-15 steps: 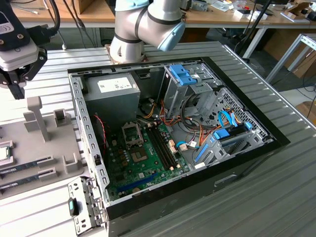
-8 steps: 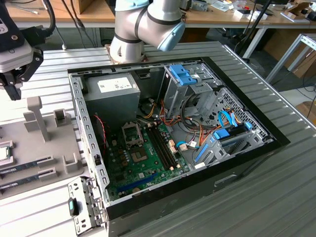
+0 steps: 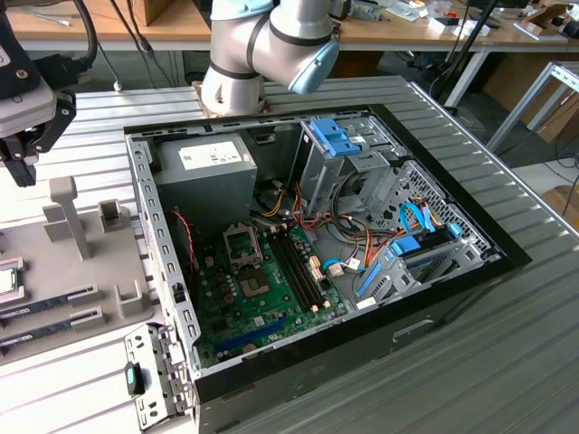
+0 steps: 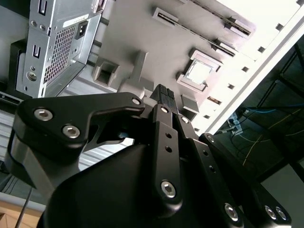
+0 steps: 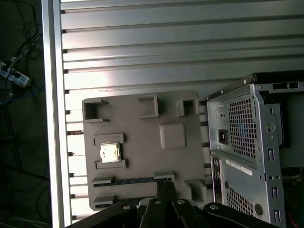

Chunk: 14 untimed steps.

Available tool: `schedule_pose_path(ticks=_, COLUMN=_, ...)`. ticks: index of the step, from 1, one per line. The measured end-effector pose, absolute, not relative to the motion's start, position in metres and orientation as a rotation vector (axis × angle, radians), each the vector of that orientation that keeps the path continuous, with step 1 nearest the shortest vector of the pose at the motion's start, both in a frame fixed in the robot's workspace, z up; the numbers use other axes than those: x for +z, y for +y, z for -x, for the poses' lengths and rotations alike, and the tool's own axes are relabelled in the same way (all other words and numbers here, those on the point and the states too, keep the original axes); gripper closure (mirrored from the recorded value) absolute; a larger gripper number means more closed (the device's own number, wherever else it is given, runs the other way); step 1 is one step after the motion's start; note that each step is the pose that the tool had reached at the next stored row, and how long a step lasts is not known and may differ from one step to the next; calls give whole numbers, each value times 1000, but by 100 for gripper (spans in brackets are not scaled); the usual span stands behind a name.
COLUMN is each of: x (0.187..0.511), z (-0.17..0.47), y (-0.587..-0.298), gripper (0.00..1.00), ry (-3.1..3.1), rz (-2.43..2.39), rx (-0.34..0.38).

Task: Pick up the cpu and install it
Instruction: 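Reach for the cpu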

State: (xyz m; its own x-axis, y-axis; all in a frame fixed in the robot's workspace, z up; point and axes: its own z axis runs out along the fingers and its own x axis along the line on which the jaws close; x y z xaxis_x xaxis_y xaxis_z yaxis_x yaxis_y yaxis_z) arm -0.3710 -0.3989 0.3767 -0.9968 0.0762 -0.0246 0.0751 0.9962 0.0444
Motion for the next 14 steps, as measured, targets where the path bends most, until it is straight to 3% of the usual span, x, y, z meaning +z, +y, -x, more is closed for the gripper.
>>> schedule_pose_path(ticks=14, x=371, z=377, y=-399, gripper=89, ry=3112, rz=-118, rx=68)
